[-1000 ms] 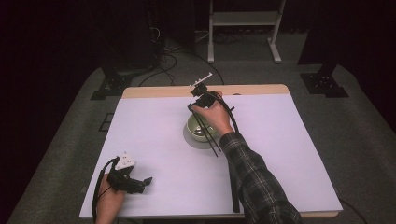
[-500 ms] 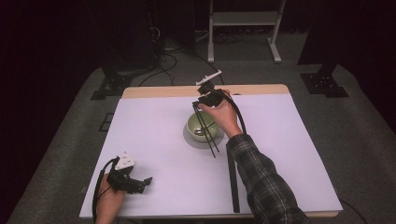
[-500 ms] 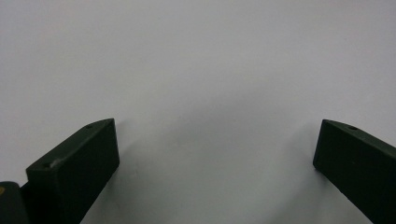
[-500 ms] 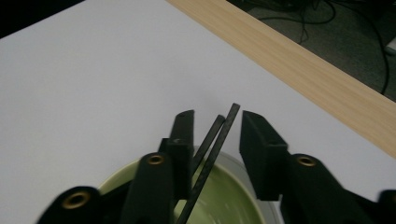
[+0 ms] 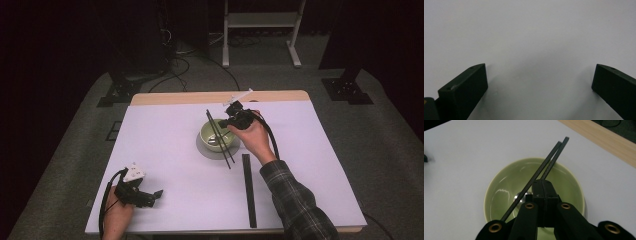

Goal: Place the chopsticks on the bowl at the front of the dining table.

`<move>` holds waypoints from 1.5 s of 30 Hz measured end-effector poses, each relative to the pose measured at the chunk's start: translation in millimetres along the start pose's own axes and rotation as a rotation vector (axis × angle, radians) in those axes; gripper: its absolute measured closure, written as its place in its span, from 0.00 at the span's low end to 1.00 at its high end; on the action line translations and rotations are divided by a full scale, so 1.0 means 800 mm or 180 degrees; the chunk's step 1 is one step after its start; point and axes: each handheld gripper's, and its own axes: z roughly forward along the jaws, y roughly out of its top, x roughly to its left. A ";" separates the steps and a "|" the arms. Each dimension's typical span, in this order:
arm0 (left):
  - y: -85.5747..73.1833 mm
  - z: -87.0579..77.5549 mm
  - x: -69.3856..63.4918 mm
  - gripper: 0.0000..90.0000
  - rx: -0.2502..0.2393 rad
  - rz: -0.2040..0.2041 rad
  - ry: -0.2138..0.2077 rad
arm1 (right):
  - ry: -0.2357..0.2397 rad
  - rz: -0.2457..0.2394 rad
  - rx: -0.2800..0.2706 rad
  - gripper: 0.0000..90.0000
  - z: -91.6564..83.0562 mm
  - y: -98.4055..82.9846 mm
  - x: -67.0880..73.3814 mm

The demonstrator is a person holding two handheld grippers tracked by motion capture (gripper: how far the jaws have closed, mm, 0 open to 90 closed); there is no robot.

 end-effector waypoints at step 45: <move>0.000 0.000 0.000 0.00 0.0000 0.0000 0.0002 | 0.0382 -0.0160 0.0098 1.00 0.014 -0.033 0.039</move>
